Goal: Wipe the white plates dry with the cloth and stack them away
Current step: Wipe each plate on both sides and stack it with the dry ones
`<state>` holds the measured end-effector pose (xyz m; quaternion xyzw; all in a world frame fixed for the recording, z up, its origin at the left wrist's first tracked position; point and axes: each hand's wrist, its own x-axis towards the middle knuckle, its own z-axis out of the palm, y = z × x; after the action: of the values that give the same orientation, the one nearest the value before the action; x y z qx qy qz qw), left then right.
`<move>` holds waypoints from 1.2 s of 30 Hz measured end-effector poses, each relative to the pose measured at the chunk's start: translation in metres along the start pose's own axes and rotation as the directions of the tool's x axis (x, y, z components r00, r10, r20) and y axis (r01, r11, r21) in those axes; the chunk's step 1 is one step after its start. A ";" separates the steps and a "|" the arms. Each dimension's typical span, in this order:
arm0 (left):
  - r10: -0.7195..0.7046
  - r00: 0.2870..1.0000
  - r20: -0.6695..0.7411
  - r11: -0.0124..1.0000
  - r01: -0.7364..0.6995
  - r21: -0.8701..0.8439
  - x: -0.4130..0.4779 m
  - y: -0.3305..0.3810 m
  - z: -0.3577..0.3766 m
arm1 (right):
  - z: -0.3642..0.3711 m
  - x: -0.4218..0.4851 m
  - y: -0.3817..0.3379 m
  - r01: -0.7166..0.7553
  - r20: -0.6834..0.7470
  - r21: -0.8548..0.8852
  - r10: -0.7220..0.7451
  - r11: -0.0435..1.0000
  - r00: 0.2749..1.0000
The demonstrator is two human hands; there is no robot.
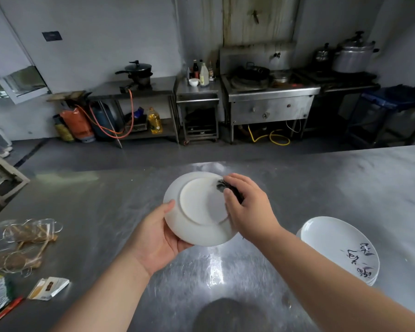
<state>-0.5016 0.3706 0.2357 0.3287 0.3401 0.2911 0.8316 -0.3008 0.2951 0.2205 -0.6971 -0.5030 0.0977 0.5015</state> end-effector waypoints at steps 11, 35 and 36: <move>0.130 0.990 -0.054 0.983 -0.136 -0.123 0.003 -0.017 0.003 | 0.034 -0.065 -0.001 0.072 0.228 -0.129 -0.041 0.989 0.973; 0.057 0.997 -0.045 0.991 -0.062 -0.117 0.004 -0.013 0.008 | 0.004 -0.018 -0.004 0.114 0.218 -0.062 -0.098 0.992 0.971; 0.053 0.997 -0.055 0.990 -0.060 -0.127 0.005 -0.015 0.008 | 0.012 -0.036 -0.003 0.109 0.239 -0.078 -0.088 0.991 0.967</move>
<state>-0.4884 0.3617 0.2273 0.2765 0.3328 0.3440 0.8333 -0.3277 0.2734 0.2034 -0.6768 -0.5967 0.1315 0.4107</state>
